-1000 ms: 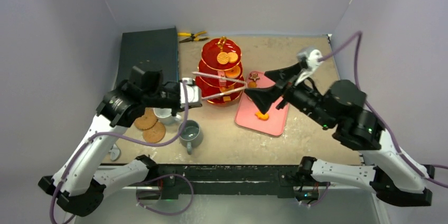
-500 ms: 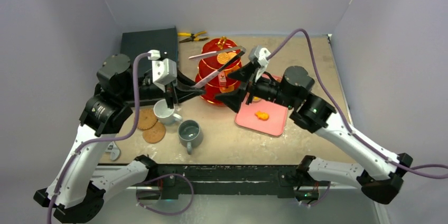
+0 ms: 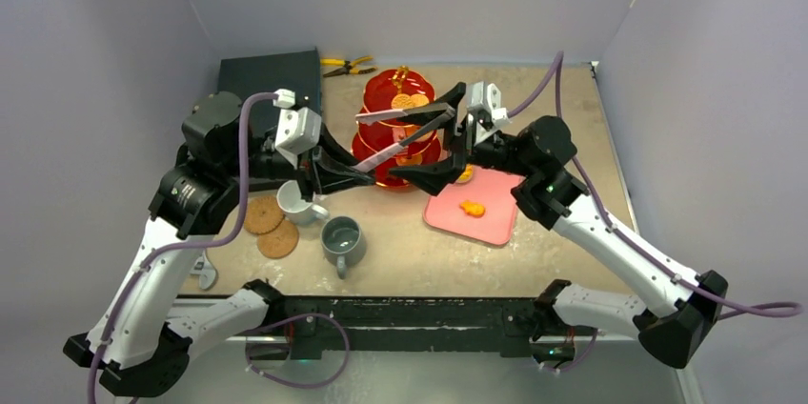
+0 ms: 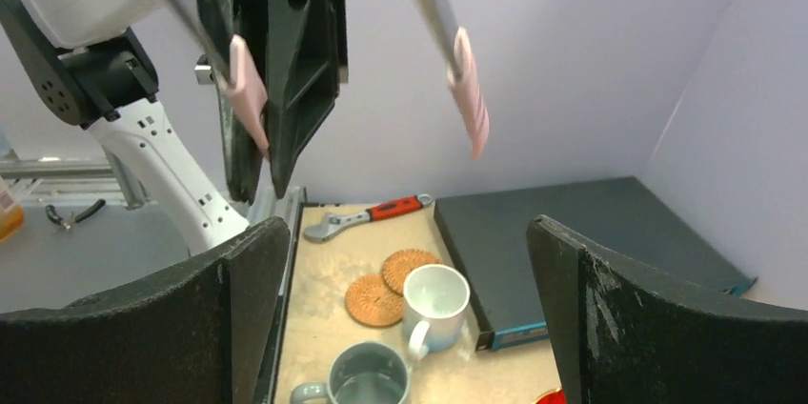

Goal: Serve the afternoon tea
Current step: Adjust the clamp.

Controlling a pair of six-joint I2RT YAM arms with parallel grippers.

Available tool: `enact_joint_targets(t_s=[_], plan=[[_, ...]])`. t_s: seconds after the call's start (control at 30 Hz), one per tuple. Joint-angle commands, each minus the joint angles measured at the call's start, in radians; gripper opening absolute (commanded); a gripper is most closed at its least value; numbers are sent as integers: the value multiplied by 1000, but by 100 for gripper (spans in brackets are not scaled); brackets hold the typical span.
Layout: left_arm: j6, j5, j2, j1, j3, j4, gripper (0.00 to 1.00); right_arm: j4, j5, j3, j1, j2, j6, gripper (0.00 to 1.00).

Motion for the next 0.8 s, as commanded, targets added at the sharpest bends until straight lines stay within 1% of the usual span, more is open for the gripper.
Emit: enact_joint_targets(t_s=[0.0,0.23,0.4,0.6,0.77], plan=[[-7,72,6,6,23,14,0,118,-99,71,-29,34,0,99],[29,77,24,6,26,-17,0,62,-119,136,-33,62,-9,99],[72,58,36,5,20,-32,0,64,-157,169,-33,66,14,99],[53,32,50,5,21,33,0,39,-208,177,-33,77,41,99],[66,1,55,6,22,49,0,11,-255,197,-33,97,51,99]])
